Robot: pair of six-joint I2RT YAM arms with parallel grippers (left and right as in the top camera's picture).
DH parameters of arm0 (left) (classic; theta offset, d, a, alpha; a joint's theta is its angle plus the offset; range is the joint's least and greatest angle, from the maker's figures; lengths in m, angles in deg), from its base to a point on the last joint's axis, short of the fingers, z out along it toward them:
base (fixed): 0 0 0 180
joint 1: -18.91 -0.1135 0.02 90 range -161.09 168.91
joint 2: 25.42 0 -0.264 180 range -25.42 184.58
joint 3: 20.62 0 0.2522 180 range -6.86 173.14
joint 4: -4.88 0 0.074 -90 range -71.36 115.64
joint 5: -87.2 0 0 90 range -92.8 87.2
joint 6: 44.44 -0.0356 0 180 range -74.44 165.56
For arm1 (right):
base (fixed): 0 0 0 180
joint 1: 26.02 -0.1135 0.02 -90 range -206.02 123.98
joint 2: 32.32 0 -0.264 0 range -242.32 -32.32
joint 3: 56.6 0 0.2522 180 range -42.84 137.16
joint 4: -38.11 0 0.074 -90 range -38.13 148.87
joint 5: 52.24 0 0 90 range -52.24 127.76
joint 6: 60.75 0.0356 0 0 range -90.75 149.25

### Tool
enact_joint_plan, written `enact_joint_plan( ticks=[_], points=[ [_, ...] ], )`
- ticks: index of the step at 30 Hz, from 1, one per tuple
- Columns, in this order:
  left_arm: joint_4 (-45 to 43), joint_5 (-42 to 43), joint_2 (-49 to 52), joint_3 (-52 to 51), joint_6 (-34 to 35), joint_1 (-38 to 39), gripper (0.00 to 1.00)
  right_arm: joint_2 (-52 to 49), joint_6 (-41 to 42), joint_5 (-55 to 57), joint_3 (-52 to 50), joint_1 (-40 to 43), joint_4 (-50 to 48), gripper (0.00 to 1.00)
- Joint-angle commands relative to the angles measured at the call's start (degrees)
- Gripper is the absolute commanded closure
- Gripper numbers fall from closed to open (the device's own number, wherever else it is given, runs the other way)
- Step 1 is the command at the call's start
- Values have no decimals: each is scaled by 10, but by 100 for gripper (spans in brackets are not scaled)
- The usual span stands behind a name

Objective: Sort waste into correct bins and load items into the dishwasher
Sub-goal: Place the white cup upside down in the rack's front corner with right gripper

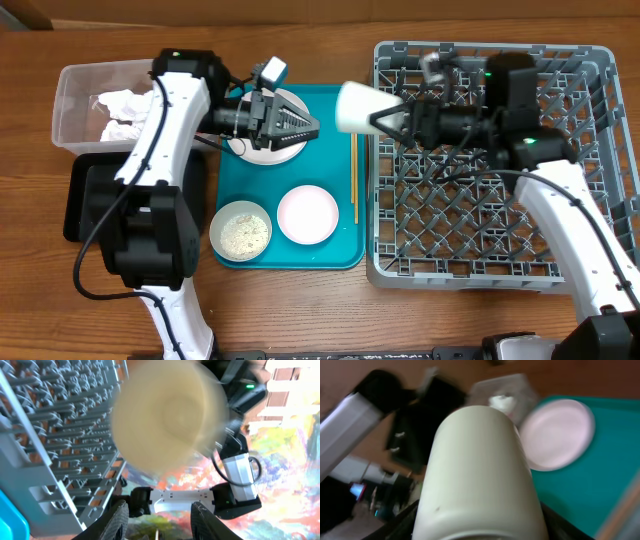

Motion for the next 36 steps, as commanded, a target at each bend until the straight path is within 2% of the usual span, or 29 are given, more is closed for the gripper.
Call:
enact_joint_plan(
  ticks=[1, 5, 8, 12, 17, 21, 25, 32, 36],
  points=[
    [-10, -5, -12, -3, -7, -26, 57, 12, 0, 145, 7, 24, 73, 51],
    [-54, -31, -12, -3, -3, -42, 56, 44, 1, 246, 19, 22, 186, 49],
    [-101, -85, -12, -3, 33, -45, 58, 69, 1, 297, 39, 17, 275, 49],
    [-170, -235, -12, -3, 142, -43, 60, 88, 16, 355, 61, 8, 395, 48],
    [-215, -400, -12, -3, 245, -36, 59, 89, 51, 391, 60, -30, 489, 47],
    [-235, -467, -12, -3, 286, -30, 59, 89, 108, 461, 60, -93, 535, 44],
    [-241, -486, -12, -3, 290, -28, 59, 89, 155, 490, 59, -139, 565, 43],
    [-241, -517, -12, -3, 295, -28, 60, 75, 208, 504, 23, -182, 559, 42],
    [-243, -528, -12, -3, 303, -28, 60, 57, 208, 499, 9, -186, 549, 42]
  ],
)
